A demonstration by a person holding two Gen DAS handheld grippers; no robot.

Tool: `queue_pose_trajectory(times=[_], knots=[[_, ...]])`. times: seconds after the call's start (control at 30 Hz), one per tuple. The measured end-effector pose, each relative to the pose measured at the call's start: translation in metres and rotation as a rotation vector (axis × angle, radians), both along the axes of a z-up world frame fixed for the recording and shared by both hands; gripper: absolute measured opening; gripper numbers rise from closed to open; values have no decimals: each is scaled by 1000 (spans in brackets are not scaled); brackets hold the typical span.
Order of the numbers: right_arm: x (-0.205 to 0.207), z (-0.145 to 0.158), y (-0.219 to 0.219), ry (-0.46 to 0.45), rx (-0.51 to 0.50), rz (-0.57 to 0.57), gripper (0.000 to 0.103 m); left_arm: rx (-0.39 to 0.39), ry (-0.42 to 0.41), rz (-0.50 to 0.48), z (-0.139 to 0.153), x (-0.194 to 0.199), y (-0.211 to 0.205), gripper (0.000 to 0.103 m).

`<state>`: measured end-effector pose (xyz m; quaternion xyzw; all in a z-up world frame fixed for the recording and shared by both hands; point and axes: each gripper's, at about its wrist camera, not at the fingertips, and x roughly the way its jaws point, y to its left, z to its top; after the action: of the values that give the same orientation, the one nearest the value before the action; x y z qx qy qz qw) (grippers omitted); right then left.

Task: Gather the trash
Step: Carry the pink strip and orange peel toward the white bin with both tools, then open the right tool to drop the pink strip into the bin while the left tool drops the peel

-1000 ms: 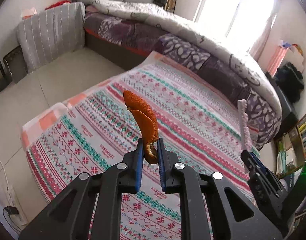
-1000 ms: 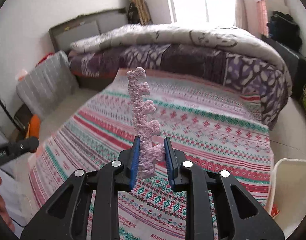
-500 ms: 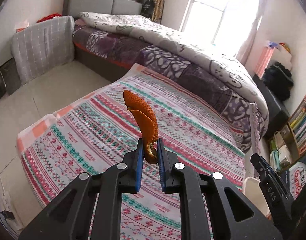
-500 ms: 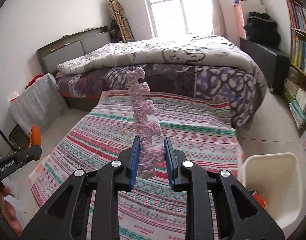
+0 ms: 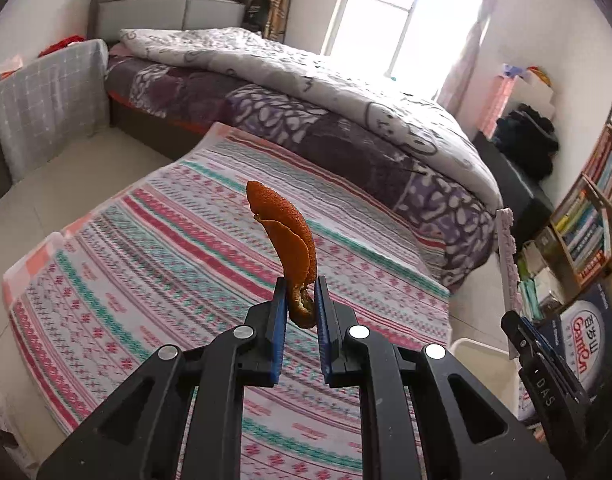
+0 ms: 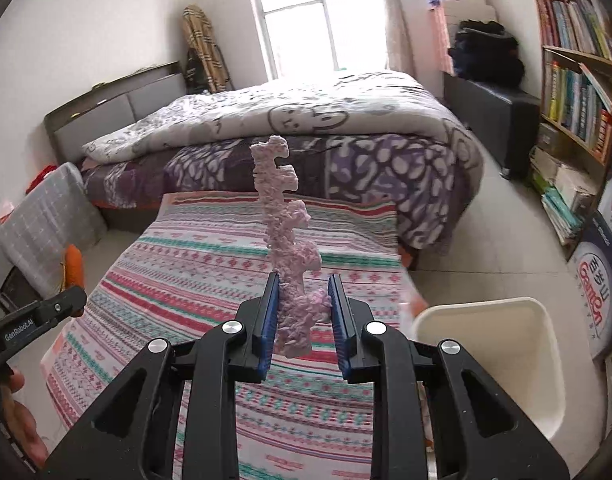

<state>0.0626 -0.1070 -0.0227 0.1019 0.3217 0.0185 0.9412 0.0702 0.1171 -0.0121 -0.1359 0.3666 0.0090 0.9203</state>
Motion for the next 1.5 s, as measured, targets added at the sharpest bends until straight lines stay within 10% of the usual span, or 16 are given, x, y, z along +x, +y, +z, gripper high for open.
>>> queue_pose_trajectory(times=[0.77,1.5], knots=[[-17,-32,-149,201,70,-355,27,6,20,-195,-18,3,-114,14],[-55,-26,-233,171,41,-574,83,-22,133,-453,-58,1,-237,22]])
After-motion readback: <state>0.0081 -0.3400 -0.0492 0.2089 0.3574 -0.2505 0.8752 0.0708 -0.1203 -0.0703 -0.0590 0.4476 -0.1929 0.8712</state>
